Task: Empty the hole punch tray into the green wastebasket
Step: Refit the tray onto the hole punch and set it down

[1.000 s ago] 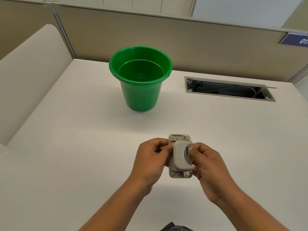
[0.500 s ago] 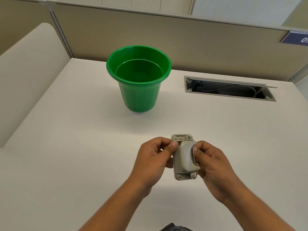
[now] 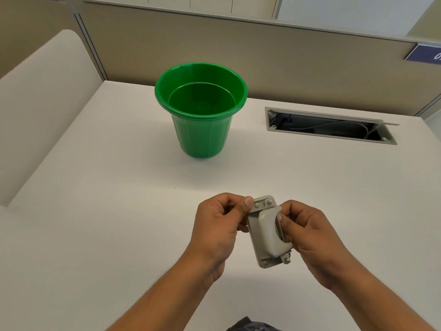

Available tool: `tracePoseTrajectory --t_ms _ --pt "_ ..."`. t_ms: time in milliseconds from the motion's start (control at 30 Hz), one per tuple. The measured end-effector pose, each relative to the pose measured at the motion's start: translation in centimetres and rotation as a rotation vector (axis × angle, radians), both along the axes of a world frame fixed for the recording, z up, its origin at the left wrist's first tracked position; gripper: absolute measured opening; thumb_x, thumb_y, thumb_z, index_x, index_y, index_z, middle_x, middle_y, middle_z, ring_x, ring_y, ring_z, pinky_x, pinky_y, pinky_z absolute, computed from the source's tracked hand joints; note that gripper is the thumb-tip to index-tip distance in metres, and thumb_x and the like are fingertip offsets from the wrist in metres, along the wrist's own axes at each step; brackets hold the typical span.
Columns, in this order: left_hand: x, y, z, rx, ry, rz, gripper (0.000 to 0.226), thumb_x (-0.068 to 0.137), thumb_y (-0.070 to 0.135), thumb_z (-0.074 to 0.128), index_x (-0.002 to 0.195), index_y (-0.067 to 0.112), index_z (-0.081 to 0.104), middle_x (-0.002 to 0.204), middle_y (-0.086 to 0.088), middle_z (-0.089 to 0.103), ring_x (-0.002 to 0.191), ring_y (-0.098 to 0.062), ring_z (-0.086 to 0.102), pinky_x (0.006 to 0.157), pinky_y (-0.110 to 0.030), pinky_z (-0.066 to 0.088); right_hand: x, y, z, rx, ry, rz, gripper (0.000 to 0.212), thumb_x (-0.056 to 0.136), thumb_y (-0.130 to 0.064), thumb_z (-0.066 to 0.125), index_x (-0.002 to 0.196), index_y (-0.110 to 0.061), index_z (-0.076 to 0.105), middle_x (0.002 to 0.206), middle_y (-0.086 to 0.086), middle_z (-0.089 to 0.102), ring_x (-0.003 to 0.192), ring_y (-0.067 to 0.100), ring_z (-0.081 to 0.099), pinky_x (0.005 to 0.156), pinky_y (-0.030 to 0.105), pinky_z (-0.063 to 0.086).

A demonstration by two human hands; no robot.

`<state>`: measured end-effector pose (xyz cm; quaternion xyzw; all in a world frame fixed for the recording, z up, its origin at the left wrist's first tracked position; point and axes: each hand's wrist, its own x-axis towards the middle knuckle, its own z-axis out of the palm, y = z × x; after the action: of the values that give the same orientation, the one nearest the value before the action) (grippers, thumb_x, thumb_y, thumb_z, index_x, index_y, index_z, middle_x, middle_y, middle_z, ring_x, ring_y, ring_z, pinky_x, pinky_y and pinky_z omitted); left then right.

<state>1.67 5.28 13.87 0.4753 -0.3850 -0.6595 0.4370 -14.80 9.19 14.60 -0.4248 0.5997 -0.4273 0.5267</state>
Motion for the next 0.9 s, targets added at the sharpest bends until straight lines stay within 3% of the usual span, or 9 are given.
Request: tracePoseTrajectory --t_ms 133,233,333,433,567,700,900 --pt "0.6 0.0 0.1 0.065 0.037 -0.095 0.021 0.087 0.026 0.068 0.075 0.01 0.07 0.069 -0.005 0.071 0.059 -0.014 0.063 0.059 -0.023 0.053 -0.5 -0.5 0.8 0.019 -0.055 0.022 0.031 0.093 -0.006 0.058 0.065 -0.015 0.067 0.058 -0.004 0.061 0.05 0.006 0.051 0.047 0.013 0.04" --pt "1.6 -0.2 0.2 0.12 0.056 -0.306 0.042 0.076 0.046 0.072 0.091 0.006 0.075 0.079 -0.009 0.074 0.067 -0.016 0.067 0.067 -0.027 0.055 -1.0 -1.0 1.7 0.079 -0.072 0.094 0.019 0.079 -0.027 0.067 0.069 -0.011 0.074 0.061 0.0 0.065 0.053 0.01 0.055 0.048 0.016 0.044" --pt "2.1 -0.2 0.3 0.111 0.047 -0.42 0.047 0.072 0.046 0.076 0.096 0.005 0.076 0.082 -0.008 0.073 0.069 -0.015 0.068 0.068 -0.026 0.056 -1.4 -1.2 2.0 0.146 -0.066 0.151 0.033 0.073 -0.036 0.07 0.083 -0.006 0.078 0.075 0.007 0.074 0.065 0.014 0.064 0.054 0.02 0.05" --pt "2.0 -0.1 0.0 0.147 0.094 -0.287 0.049 0.07 0.04 0.075 0.097 -0.001 0.074 0.081 -0.011 0.069 0.062 -0.013 0.065 0.062 -0.023 0.056 -1.4 -1.1 1.9 0.227 -0.271 0.098 0.039 0.084 -0.037 0.062 0.1 -0.005 0.078 0.094 0.011 0.079 0.08 0.019 0.072 0.064 0.025 0.057" --pt "1.9 0.3 -0.6 0.265 0.251 -0.035 0.04 0.071 0.034 0.073 0.096 0.003 0.076 0.083 -0.009 0.074 0.06 -0.011 0.065 0.06 -0.022 0.057 -1.3 -0.2 1.3 0.274 -0.58 -0.042 0.036 0.082 -0.029 0.066 0.103 -0.002 0.077 0.099 0.017 0.077 0.076 0.022 0.074 0.061 0.029 0.061" --pt "1.8 0.7 -0.8 0.284 0.266 0.083 0.03 0.073 0.033 0.072 0.089 0.008 0.079 0.085 -0.007 0.078 0.063 -0.011 0.069 0.059 -0.021 0.057 -1.2 0.7 0.7 0.186 -0.479 0.052 0.036 0.08 -0.012 0.07 0.115 -0.004 0.072 0.114 0.018 0.075 0.1 0.028 0.073 0.072 0.026 0.06" --pt "1.3 1.3 -0.5 0.217 0.242 0.15 0.029 0.068 0.037 0.075 0.085 0.014 0.08 0.094 -0.011 0.079 0.075 -0.016 0.073 0.061 -0.021 0.056 -0.6 1.1 0.7 0.073 -0.29 -0.047 0.035 0.077 -0.01 0.072 0.111 -0.008 0.074 0.107 0.015 0.078 0.096 0.028 0.075 0.071 0.023 0.059"
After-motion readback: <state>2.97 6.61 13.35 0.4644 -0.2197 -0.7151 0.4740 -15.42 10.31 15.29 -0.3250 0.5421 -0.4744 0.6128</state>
